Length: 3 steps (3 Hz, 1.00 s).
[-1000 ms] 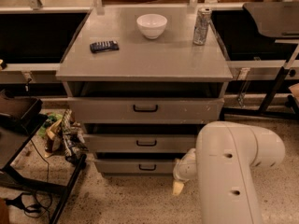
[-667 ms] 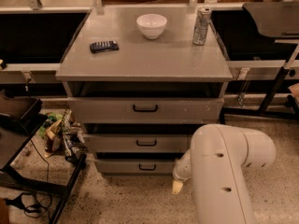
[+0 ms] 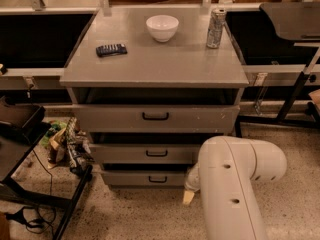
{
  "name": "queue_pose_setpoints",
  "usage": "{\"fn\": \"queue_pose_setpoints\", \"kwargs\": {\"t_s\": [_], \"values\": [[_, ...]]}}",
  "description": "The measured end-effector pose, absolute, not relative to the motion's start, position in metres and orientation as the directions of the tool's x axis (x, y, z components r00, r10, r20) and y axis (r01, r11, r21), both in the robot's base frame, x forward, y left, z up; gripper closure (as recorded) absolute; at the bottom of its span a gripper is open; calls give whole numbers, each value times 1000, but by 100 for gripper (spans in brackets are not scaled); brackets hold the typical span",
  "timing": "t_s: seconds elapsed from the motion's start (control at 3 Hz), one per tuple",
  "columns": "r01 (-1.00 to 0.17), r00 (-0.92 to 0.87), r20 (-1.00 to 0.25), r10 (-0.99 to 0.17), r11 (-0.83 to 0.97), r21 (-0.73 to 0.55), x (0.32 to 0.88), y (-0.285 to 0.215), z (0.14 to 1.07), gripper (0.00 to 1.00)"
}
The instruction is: Open bottom drawer
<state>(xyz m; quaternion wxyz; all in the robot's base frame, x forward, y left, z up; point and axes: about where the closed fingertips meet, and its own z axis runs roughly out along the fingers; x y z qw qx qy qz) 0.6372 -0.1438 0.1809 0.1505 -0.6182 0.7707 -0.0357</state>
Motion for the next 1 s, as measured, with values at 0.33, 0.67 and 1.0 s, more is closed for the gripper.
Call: {"fn": "queue_pose_setpoints", "kwargs": {"t_s": [0.33, 0.67, 1.0], "values": [[-938, -192, -184, -964, 236, -256, 645, -146, 182, 0], [-943, -187, -180, -966, 228, -243, 642, -140, 174, 19], [-952, -192, -177, -965, 227, -206, 628, -134, 160, 42]]}}
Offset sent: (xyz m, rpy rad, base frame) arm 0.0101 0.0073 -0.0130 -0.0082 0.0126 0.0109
